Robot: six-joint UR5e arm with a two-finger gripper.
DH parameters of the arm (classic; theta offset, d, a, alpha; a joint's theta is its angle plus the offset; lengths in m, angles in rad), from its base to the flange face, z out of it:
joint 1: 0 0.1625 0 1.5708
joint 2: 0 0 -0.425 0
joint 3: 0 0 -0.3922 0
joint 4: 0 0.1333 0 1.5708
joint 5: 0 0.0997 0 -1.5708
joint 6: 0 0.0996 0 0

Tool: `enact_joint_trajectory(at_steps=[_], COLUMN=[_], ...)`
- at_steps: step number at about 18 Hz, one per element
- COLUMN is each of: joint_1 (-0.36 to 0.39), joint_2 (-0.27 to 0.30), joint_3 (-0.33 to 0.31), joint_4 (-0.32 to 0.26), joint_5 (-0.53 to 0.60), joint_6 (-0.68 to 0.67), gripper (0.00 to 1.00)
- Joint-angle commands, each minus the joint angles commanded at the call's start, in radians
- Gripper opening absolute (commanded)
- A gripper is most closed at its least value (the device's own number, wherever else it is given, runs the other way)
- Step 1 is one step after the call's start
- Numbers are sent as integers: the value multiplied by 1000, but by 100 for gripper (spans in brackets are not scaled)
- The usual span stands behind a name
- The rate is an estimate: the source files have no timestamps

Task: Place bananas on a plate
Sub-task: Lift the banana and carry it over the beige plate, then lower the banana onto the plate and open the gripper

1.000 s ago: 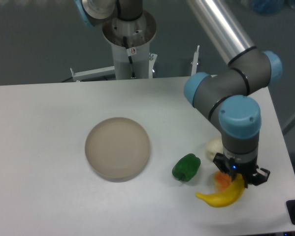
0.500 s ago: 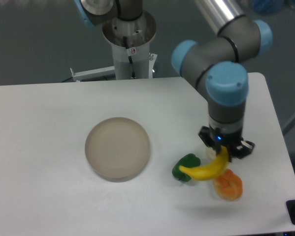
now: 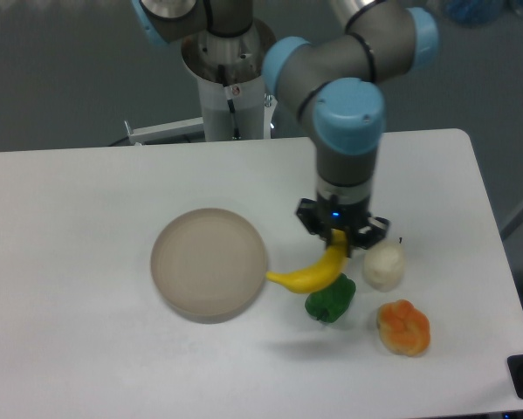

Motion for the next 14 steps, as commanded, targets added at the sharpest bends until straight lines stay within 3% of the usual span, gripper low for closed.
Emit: enact_joint_trajectory(at_steps=[9,14], joint_1=[-130,-189], joint_2=[2,-37], joint_3=[-138,-187], joint_4=[15,95], joint_5=[-8,3], joint_6=[-177,-177], gripper=[35,35])
